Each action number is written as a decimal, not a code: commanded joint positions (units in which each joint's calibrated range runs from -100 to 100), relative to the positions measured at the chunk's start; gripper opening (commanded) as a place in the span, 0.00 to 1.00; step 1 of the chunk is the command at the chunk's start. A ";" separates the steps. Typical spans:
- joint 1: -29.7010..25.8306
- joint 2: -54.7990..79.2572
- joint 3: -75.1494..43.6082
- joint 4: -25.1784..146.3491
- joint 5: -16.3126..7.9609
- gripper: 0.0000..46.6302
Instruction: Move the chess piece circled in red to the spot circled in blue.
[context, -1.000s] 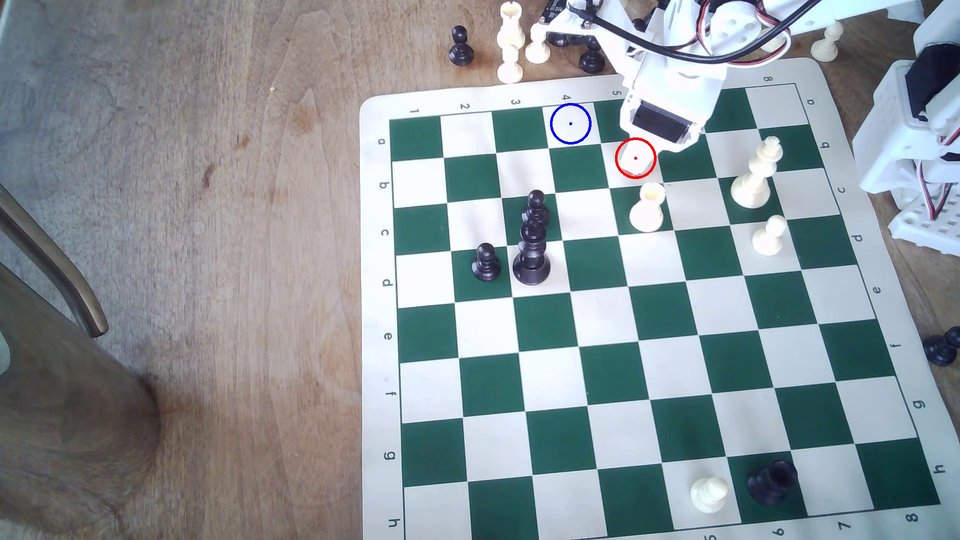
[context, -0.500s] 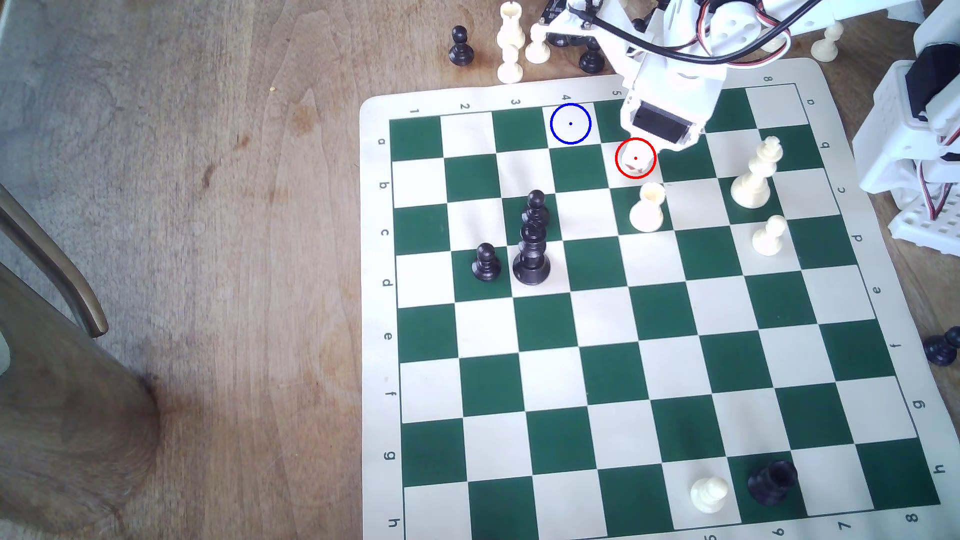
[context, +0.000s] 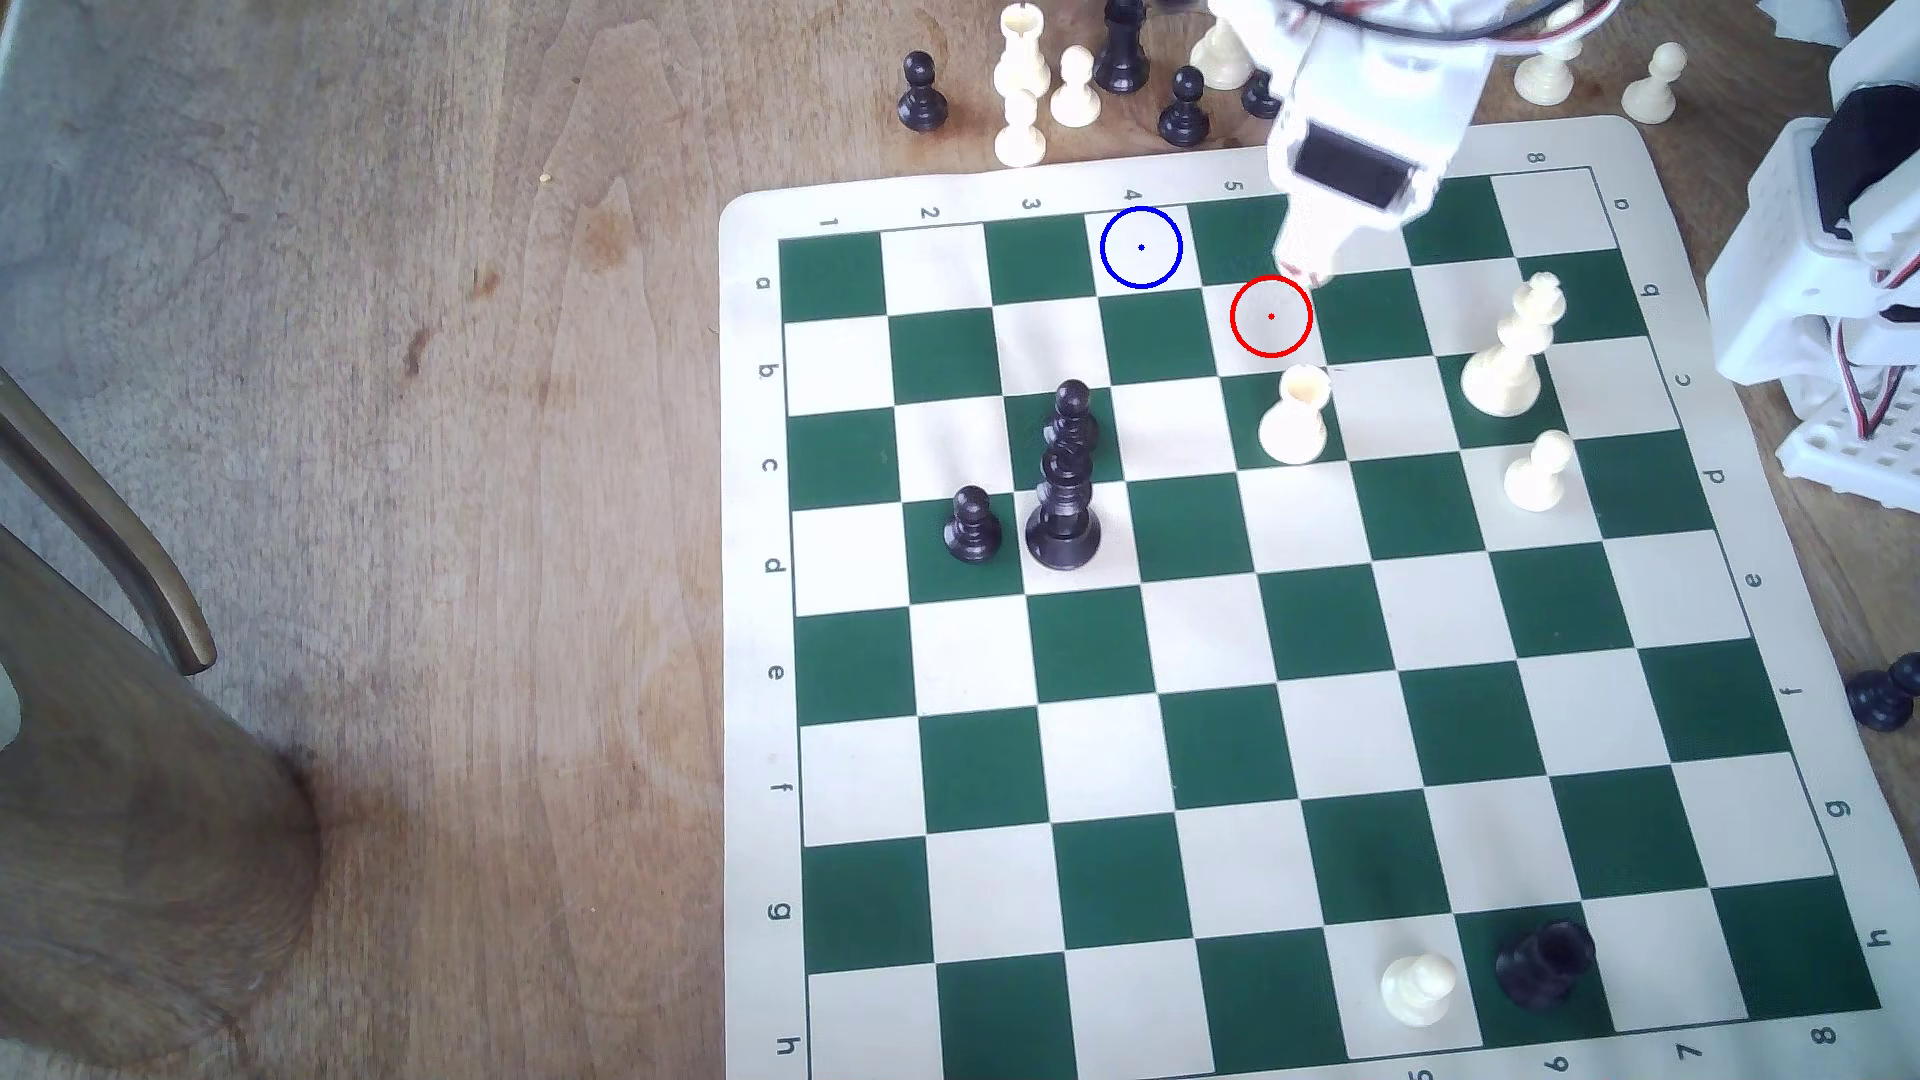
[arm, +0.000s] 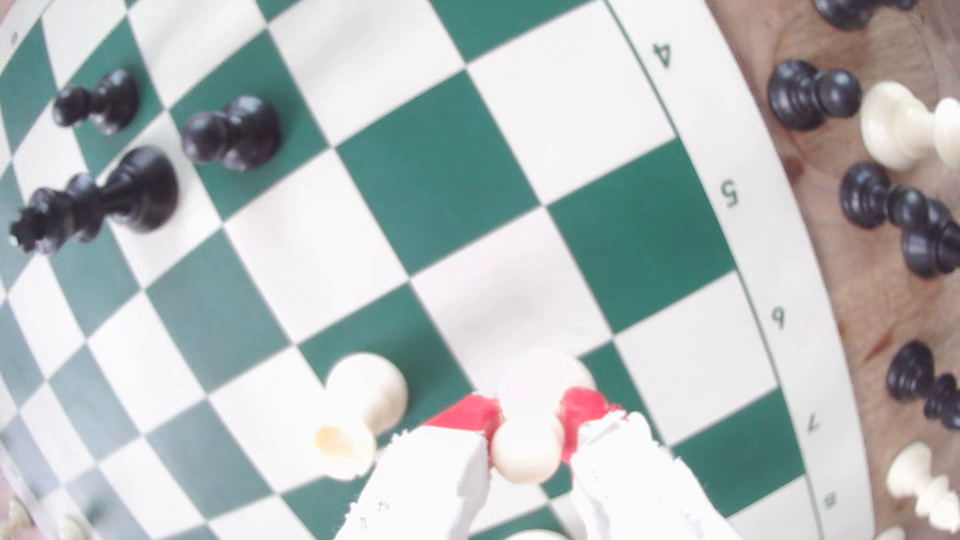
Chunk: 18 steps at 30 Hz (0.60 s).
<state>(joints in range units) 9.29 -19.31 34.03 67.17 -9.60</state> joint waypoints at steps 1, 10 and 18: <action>0.76 -3.52 -11.54 2.94 -0.24 0.02; 2.87 5.22 -19.43 -1.90 -0.34 0.02; 3.34 15.66 -18.70 -9.60 -0.15 0.03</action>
<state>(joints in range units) 12.61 -5.82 19.02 60.88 -9.74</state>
